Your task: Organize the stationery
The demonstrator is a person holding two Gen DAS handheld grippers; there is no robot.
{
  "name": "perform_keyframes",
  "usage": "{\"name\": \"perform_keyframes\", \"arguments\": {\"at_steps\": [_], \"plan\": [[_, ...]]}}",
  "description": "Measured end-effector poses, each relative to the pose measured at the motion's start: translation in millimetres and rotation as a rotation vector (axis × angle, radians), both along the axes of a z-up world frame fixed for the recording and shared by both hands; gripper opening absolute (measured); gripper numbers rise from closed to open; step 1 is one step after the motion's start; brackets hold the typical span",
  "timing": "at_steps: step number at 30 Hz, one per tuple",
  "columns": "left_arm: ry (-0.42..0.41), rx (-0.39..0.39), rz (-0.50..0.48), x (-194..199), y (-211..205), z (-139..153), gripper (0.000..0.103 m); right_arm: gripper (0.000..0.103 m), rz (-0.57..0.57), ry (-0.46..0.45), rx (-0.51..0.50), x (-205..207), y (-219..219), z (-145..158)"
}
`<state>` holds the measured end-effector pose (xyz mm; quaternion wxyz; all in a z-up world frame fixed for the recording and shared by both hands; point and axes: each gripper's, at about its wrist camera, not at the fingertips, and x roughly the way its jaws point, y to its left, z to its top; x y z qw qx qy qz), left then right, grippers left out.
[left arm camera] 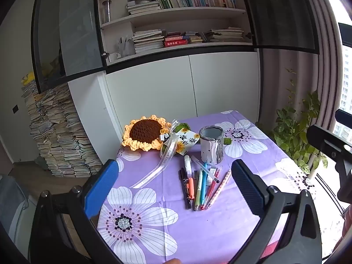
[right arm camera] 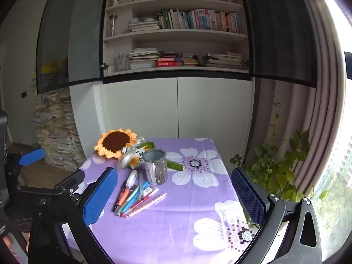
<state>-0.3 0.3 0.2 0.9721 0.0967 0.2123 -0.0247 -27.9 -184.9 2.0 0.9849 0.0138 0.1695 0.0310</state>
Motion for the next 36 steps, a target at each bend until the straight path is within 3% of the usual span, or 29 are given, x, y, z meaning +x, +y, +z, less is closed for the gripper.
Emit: {"name": "perform_keyframes", "arguments": {"at_steps": [10, 21, 36], "plan": [[-0.024, -0.015, 0.012, 9, 3, -5, 0.102, 0.103, 0.015, 0.014, 0.001, 11, 6, -5], [0.061, -0.036, 0.016, 28, 10, -14, 0.102, 0.103, 0.026, 0.055, 0.005, 27, 6, -10], [0.084, -0.029, 0.032, 44, 13, -18, 0.102, 0.103, 0.047, 0.112, 0.021, 52, 6, -20]]}}
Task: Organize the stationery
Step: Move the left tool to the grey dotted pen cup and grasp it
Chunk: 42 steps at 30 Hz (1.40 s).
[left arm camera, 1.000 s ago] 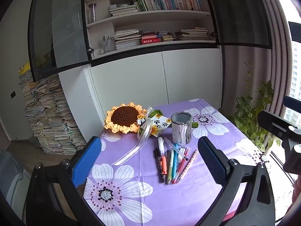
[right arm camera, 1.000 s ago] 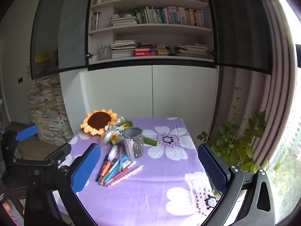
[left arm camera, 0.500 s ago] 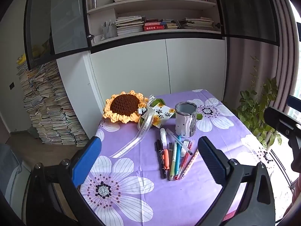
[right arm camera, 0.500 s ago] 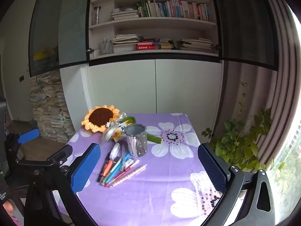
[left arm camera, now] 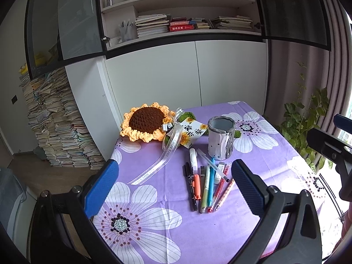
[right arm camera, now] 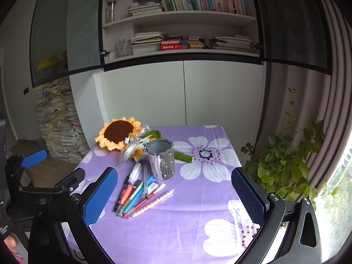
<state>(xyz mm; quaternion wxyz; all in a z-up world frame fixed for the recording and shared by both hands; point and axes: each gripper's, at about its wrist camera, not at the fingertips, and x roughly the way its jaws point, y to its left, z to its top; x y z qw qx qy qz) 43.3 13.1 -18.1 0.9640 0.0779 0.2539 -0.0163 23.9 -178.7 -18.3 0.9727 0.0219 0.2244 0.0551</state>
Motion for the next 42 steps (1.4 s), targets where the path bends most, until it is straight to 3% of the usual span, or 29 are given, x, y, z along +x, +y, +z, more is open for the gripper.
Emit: {"name": "perform_keyframes", "arguments": {"at_steps": [15, 20, 26, 36, 42], "plan": [[0.034, 0.0, -0.027, 30, -5, -19, 0.102, 0.103, -0.012, 0.073, 0.011, 26, -4, -18], [0.06, -0.008, -0.1, 68, -19, -34, 0.102, 0.103, -0.038, 0.105, -0.001, 37, -12, -29], [0.171, -0.044, -0.166, 116, -42, -57, 0.102, 0.103, -0.098, 0.155, 0.031, 49, -39, -44], [0.215, -0.004, -0.176, 165, -67, -80, 0.102, 0.103, -0.125, 0.249, 0.108, 88, -70, -80], [0.281, -0.067, -0.182, 198, -69, -93, 0.102, 0.103, -0.107, 0.276, 0.125, 110, -74, -96]]}}
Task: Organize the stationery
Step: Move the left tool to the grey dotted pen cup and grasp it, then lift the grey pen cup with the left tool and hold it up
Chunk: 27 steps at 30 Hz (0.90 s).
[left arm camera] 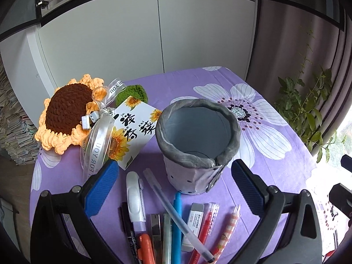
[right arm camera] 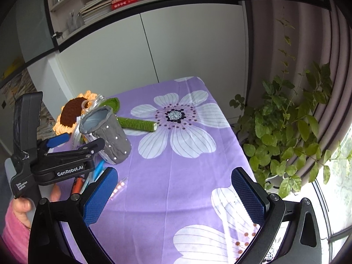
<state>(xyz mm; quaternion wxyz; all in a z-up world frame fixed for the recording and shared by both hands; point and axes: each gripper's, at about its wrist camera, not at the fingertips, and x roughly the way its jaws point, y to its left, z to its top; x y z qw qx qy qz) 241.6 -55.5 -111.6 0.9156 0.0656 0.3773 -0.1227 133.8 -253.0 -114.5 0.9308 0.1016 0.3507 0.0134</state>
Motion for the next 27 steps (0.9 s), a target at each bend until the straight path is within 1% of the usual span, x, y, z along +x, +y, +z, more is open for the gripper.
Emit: {"name": "perform_keyframes", "arguments": {"at_steps": [2, 5, 7, 9, 12, 14, 16, 19, 21, 23, 27], "plan": [[0.011, -0.029, -0.009, 7, -1, -1, 0.102, 0.103, 0.003, 0.008, 0.006, 8, -2, -3], [0.026, -0.046, -0.02, 14, -6, -3, 0.1, 0.103, -0.003, 0.019, 0.007, 17, -6, -7], [0.03, -0.051, -0.03, 16, -9, -4, 0.091, 0.103, -0.007, 0.029, 0.014, 22, -8, -10], [0.042, -0.066, -0.045, 17, -11, -4, 0.069, 0.103, -0.012, 0.044, 0.02, 26, -11, -13], [0.035, -0.061, -0.049, 16, -12, -4, 0.068, 0.103, -0.019, 0.064, 0.033, 31, -15, -17], [0.015, -0.06, -0.055, 12, -10, 0, 0.068, 0.103, -0.019, 0.069, 0.041, 31, -16, -18], [-0.028, -0.045, -0.056, 2, -7, 10, 0.068, 0.103, -0.021, 0.068, 0.042, 30, -16, -17], [-0.1, -0.002, -0.043, -16, 3, 25, 0.068, 0.103, -0.019, 0.07, 0.042, 28, -15, -14], [-0.128, 0.012, -0.023, -28, 17, 32, 0.068, 0.103, -0.013, 0.072, 0.042, 26, -12, -12], [-0.138, 0.02, 0.011, -37, 36, 36, 0.068, 0.103, -0.005, 0.072, 0.043, 23, -8, -10], [-0.127, 0.052, 0.107, -52, 79, 30, 0.068, 0.103, 0.026, 0.083, 0.04, 21, 6, -6]]}}
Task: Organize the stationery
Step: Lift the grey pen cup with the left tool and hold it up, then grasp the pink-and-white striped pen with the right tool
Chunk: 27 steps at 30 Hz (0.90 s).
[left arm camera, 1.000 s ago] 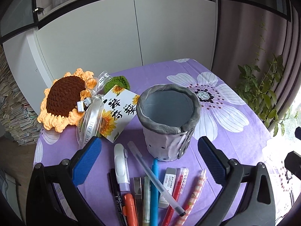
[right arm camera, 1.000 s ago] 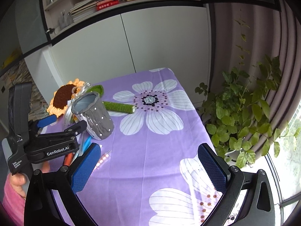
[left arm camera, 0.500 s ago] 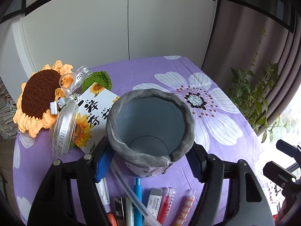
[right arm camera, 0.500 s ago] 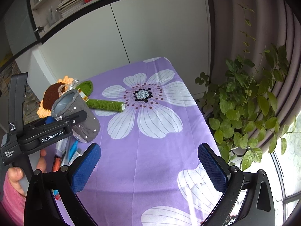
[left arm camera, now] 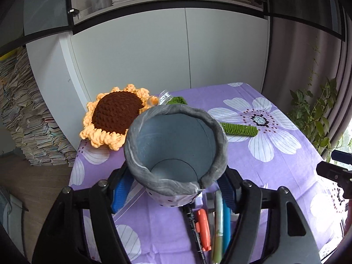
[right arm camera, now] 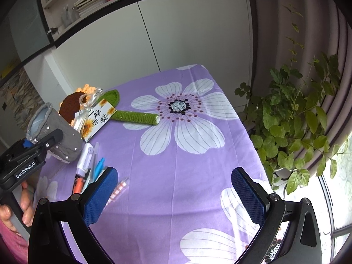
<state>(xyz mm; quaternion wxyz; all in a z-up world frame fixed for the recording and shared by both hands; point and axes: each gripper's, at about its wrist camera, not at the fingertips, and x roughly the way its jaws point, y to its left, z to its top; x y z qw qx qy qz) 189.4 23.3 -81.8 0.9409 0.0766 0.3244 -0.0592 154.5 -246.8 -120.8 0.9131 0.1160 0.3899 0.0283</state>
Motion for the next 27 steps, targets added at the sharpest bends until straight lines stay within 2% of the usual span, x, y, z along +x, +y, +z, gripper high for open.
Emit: {"name": "perform_keyframes", "arguments": {"at_steps": [4, 6, 9, 10, 11, 16, 24, 27], "plan": [[0.034, -0.002, 0.064, -11, 36, -16, 0.068, 0.103, 0.043, 0.068, 0.04, 6, 20, -5], [0.05, 0.0, 0.076, -15, 45, -25, 0.068, 0.096, 0.053, 0.107, 0.046, 10, 31, -8], [0.08, -0.016, 0.076, -17, 52, -40, 0.068, 0.067, 0.077, 0.189, 0.049, 19, 47, -16], [0.074, -0.018, 0.078, -18, 53, -42, 0.068, 0.052, 0.083, 0.222, 0.053, 22, 52, -20], [0.063, -0.017, 0.076, -20, 54, -44, 0.068, 0.043, 0.086, 0.258, 0.06, 26, 57, -24], [0.039, -0.028, 0.046, -26, 58, -44, 0.068, 0.039, 0.071, 0.39, 0.15, 40, 67, -44], [0.026, -0.083, 0.022, -28, 67, -46, 0.069, 0.039, 0.005, 0.463, 0.207, 56, 69, -51], [0.02, -0.095, 0.009, -28, 70, -47, 0.069, 0.039, -0.003, 0.472, 0.194, 59, 72, -50]]}}
